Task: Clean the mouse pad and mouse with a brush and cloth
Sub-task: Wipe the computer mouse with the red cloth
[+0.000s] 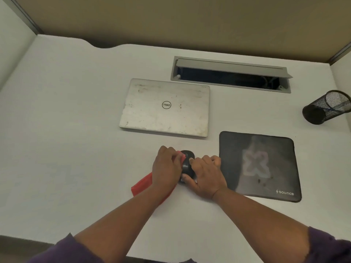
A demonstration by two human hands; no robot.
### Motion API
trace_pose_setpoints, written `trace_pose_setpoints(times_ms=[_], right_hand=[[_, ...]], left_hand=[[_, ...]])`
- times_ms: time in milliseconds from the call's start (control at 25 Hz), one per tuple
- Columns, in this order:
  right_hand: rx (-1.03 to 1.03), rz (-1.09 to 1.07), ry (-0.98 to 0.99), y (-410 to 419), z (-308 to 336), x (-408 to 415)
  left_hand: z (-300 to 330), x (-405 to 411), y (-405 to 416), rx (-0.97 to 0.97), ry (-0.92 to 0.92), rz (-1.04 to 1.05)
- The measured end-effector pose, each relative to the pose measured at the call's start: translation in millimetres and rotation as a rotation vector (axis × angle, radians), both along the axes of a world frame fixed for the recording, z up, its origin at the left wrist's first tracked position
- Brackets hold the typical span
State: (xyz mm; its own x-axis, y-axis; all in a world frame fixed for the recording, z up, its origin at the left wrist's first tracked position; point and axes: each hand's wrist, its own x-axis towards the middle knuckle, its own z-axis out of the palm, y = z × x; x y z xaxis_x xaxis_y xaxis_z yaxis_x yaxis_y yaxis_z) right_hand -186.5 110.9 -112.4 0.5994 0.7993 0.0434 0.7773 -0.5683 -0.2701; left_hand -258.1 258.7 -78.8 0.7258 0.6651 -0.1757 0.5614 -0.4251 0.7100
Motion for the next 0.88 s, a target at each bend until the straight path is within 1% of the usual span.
trace_pose_setpoints(times_ms=[120, 240, 360, 520, 680, 880], right_hand=[[-0.01, 0.008, 0.011, -1, 1, 0], [0.01, 0.007, 0.024, -1, 0, -1], [0.045, -0.023, 0.011, 0, -1, -1], [0.063, -0.05, 0.049, 2, -2, 0], [0.045, -0.06, 0.018, 2, -6, -1], [0.064, -0.058, 0.006, 3, -7, 0]], left_hand=[[0, -19, -7, -0.029, -0.103, -0.05], [2, -32, -9, -0.057, -0.117, -0.124], [9, -18, 0, -0.034, -0.031, -0.188], [9, 11, 4, 0.052, 0.09, -0.158], [-3, 23, 6, 0.082, 0.128, -0.098], [-9, 40, 13, 0.142, 0.137, -0.114]])
